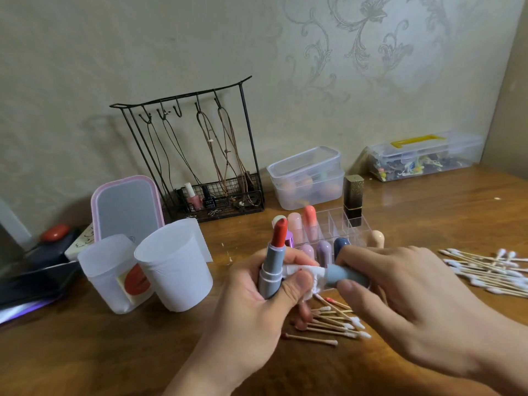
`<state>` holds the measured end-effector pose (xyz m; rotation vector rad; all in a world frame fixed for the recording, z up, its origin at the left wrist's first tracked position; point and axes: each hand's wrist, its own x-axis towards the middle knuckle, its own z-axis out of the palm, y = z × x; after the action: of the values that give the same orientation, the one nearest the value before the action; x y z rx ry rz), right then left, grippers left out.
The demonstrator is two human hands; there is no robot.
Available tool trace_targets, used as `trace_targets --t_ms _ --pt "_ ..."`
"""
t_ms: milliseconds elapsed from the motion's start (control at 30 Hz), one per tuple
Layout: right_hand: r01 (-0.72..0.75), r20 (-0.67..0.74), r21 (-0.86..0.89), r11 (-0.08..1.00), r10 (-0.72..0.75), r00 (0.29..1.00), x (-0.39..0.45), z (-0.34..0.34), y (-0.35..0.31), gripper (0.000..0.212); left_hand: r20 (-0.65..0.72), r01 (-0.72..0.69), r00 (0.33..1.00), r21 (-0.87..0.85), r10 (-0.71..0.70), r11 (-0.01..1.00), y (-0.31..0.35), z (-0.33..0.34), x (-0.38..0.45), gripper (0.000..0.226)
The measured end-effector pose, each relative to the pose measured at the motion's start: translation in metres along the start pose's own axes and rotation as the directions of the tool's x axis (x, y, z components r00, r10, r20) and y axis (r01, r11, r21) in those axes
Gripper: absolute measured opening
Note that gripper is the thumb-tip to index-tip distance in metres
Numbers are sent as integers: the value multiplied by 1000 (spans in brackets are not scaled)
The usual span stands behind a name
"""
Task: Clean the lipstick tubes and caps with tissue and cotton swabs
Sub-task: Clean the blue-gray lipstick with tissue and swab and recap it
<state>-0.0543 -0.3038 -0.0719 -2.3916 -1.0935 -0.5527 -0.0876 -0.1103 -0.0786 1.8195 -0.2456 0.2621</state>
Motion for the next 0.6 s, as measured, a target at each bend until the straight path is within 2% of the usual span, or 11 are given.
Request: trace_targets --t_ms 100,200,267,367,500,533,600 --pt "12 15 24 1000 -12 1000 -1 1 -1 20 -4 21 1000 24 -21 999 -3 1 1 16" --pt "25 1 78 997 -25 1000 1 9 -2 31 -16 53 998 30 -53 998 -5 0 2 23" --pt "18 -42 90 996 -14 999 1 13 0 40 -6 76 997 -62 -76 995 -3 1 1 31" --pt "-39 -81 144 989 51 995 2 14 1 39 -11 105 994 -170 -109 980 -3 2 1 38" --pt "-39 -142 300 953 86 986 -1 18 -3 21 -44 37 998 -205 -47 978 -3 4 0 20" --pt "-53 -128 364 930 106 986 -1 19 -4 17 -68 7 997 -203 -22 979 -3 4 1 19" --pt "-112 -38 488 866 149 988 0 19 -9 24 -121 -92 990 -143 74 986 -7 4 1 24"
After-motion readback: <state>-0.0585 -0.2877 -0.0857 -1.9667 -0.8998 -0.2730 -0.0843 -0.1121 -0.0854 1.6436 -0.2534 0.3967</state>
